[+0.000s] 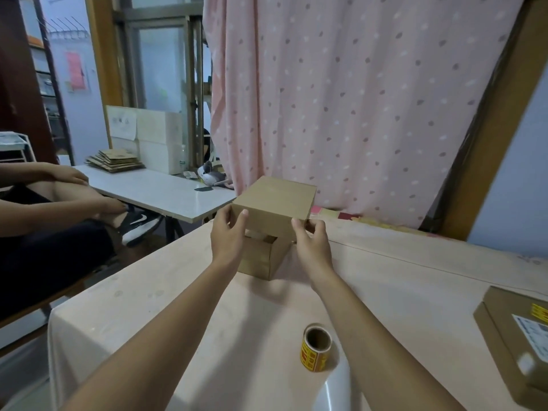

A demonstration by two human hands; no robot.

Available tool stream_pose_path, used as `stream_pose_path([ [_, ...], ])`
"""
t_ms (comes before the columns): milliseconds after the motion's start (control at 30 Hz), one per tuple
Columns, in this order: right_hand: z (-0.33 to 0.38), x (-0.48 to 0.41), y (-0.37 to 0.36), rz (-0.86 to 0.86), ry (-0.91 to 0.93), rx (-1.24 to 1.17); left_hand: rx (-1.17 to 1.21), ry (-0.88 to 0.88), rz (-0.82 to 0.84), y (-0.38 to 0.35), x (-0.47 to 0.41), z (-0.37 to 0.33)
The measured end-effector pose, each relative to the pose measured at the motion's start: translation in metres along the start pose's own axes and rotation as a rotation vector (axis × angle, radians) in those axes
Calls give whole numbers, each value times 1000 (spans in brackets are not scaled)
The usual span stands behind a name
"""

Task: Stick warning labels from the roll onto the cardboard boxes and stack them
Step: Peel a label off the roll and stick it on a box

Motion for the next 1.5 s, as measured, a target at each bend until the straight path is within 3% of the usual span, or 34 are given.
stream_pose_path([
  [233,11,41,93,-212,-40,-211,211,4,-28,-34,86,-28],
  [400,3,77,148,-258,-154,-543,491,314,52,-84,153,-20],
  [467,-3,95,162,-221,-207,-676,562,335,155,-108,187,-30],
  [600,-17,136,192,-147,-283,-720,351,158,201,-134,249,-52],
  [700,-33,163,223,-98,-331,-535,155,-17,163,-140,280,-59],
  [767,-42,174,252,-133,-348,-468,-41,-180,241,-147,294,-59],
  [833,-48,181,286,-224,-366,-547,-240,-480,391,-156,312,-55],
  [933,-45,185,335,-318,-350,-782,-479,-1066,531,-159,342,-39],
  [1000,-34,192,362,-339,-287,-901,-554,-1280,570,-156,350,-26],
  [1100,-33,204,388,-321,-260,-859,-635,-1356,608,-151,346,-14],
  [1267,-40,222,397,-190,-358,-509,-819,-1451,539,-136,322,-15],
  [1367,-52,232,396,-175,-408,-356,-872,-1370,506,-131,310,-14],
  [1500,-67,243,387,-134,-466,-268,-1009,-1195,596,-130,295,14],
])
Point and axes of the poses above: each hand's wrist, its own x-axis away from the middle knuckle, its own y-axis out of the back of the hand, z = x × y, the point moved 8 cm from there along -x, towards the middle knuckle, and after that the axes turned 8 degrees about y, right-handed, at the moved point
